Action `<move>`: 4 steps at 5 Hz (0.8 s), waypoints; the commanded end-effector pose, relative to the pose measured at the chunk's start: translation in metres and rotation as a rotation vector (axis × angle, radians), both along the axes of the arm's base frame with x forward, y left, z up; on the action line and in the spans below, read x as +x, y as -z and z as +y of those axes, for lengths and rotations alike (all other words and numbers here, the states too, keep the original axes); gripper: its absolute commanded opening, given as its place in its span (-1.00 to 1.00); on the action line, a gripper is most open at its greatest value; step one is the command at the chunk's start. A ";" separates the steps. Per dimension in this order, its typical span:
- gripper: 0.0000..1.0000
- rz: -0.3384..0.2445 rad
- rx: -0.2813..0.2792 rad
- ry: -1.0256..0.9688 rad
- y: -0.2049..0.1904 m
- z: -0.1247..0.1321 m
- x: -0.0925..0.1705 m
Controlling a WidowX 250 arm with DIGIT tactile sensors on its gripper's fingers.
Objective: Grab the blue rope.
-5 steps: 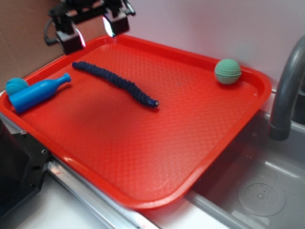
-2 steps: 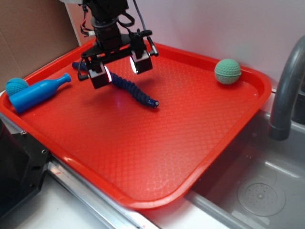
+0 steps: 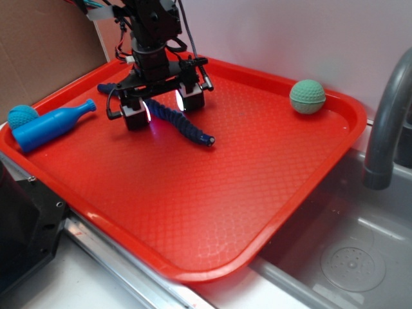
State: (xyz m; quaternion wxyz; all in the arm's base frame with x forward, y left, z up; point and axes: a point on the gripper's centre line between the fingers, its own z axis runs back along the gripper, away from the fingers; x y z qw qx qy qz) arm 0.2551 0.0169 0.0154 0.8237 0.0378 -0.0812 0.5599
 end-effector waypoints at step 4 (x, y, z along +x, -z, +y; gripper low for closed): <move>-1.00 0.022 -0.022 0.221 -0.059 0.009 -0.009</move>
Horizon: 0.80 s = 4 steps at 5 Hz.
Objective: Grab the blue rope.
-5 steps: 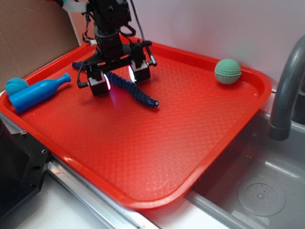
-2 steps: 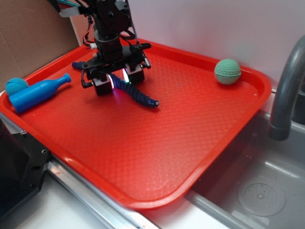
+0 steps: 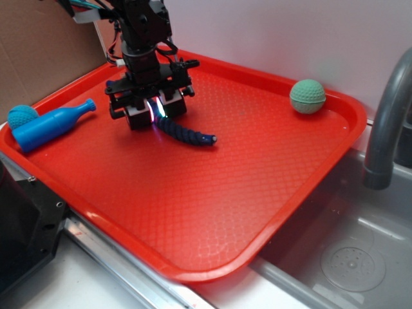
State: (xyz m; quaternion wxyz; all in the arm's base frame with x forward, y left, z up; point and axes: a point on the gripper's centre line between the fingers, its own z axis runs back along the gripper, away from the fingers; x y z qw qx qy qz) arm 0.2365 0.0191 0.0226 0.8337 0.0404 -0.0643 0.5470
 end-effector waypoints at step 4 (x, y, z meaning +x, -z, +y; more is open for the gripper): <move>-1.00 0.057 -0.144 1.043 -0.197 -0.057 -0.027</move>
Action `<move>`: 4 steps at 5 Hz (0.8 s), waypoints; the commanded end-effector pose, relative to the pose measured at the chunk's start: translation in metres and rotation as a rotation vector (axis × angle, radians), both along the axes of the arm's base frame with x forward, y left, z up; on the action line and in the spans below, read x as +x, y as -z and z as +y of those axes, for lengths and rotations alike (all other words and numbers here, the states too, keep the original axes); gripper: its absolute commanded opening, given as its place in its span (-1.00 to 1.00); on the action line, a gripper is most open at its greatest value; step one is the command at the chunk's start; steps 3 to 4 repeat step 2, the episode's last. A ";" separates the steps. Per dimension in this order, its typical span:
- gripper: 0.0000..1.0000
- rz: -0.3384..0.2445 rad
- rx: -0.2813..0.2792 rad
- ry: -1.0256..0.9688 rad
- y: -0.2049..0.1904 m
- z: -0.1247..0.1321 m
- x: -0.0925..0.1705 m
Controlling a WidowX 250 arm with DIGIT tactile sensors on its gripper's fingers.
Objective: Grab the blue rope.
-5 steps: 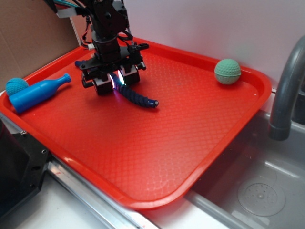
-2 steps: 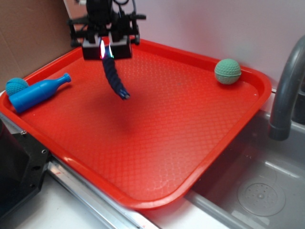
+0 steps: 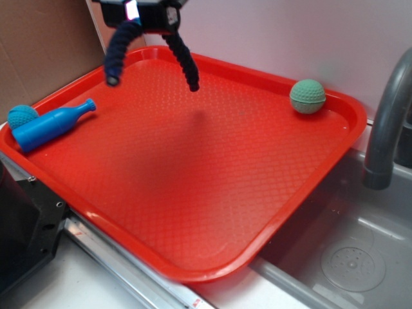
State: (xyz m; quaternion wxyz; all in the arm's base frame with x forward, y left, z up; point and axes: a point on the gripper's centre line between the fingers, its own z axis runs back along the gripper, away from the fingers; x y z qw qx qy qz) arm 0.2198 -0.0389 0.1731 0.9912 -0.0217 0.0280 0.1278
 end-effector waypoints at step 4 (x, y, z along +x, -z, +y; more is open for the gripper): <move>-1.00 -0.105 -0.006 0.004 -0.045 0.007 -0.017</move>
